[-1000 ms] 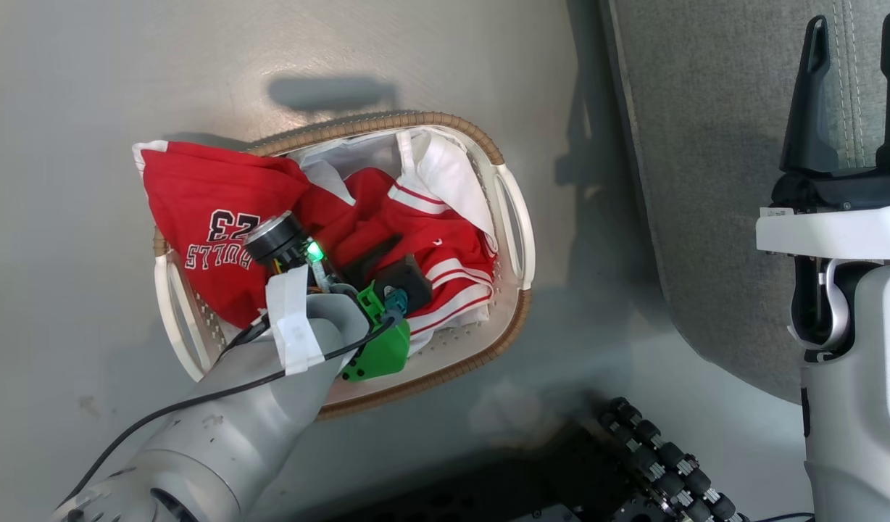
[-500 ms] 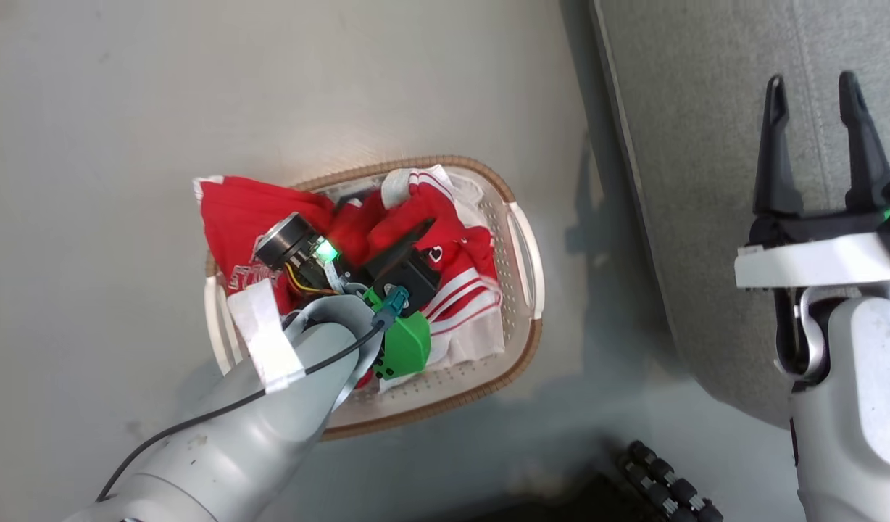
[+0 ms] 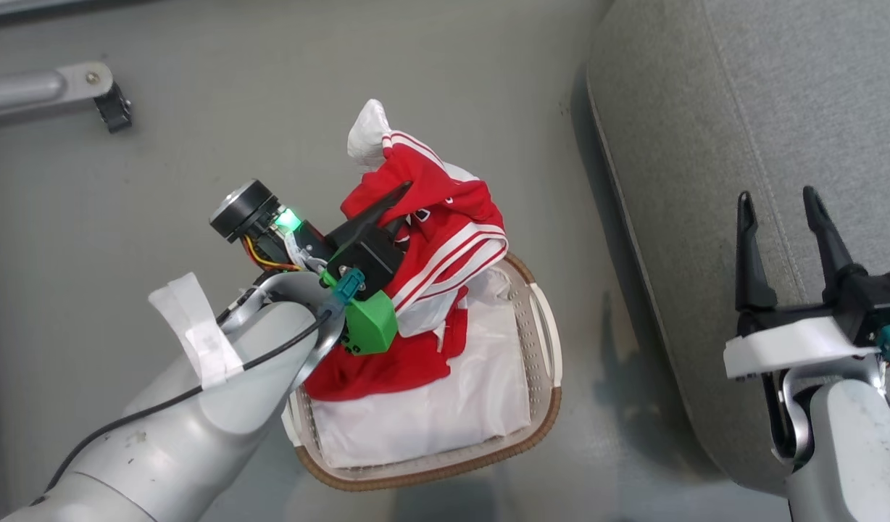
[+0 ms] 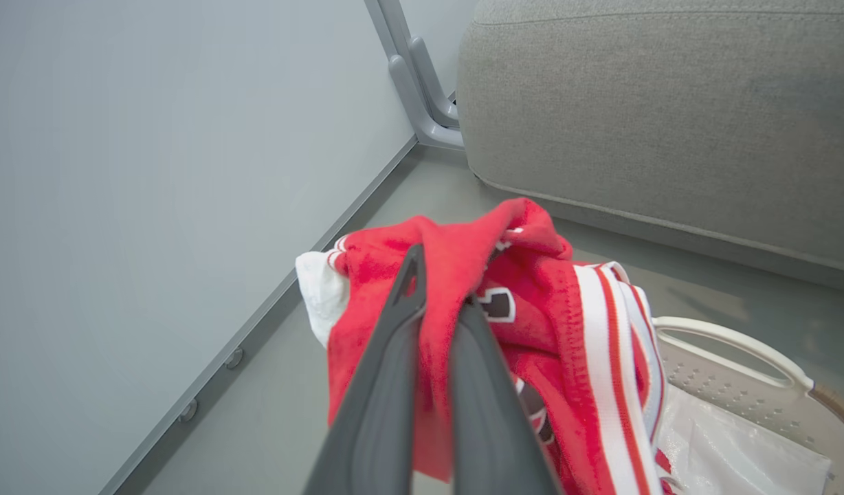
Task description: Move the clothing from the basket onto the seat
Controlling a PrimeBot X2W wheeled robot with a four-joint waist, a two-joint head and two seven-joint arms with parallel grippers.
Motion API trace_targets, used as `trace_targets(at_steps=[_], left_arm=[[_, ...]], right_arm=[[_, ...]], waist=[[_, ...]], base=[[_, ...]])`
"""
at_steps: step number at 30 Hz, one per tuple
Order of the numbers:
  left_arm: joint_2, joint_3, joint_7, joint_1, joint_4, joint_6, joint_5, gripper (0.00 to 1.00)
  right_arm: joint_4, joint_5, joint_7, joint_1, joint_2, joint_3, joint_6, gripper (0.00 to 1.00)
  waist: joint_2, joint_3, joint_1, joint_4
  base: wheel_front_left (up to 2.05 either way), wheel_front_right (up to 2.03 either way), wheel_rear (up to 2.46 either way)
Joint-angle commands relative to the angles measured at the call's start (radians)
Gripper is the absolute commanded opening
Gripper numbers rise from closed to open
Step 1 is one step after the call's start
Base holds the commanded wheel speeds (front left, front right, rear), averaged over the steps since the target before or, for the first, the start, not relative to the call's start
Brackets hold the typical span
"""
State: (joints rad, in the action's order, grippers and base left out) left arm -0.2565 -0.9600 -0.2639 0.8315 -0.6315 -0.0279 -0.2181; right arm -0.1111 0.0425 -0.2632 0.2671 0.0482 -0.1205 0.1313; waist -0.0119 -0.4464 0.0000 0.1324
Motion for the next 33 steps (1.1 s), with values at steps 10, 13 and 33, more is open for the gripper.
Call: trace_targets(at_steps=[10,13,33], left_arm=[[-0.08,0.066,0.026,0.091,0.027,-0.027,-0.053,0.0],[-0.094,0.084,0.037,0.12,0.033,-0.04,-0.074,0.0],[-0.055,0.082,0.053,0.215,0.046,-0.072,-0.132,0.0]], right_arm=[[-0.03,0.003,-0.002,-0.133,0.004,0.041,-0.001,1.0],[-0.032,0.003,-0.002,-0.156,0.004,0.053,-0.001,1.0],[-0.059,-0.043,-0.002,-0.064,0.004,0.288,-0.001,1.0]], waist=[[0.0119,0.34,0.0,-0.017],[0.0119,0.371,0.0,-0.011],[0.0119,0.427,0.0,-0.028]], base=[[0.0,0.0,0.0],[0.0,0.0,0.0],[0.0,0.0,0.0]])
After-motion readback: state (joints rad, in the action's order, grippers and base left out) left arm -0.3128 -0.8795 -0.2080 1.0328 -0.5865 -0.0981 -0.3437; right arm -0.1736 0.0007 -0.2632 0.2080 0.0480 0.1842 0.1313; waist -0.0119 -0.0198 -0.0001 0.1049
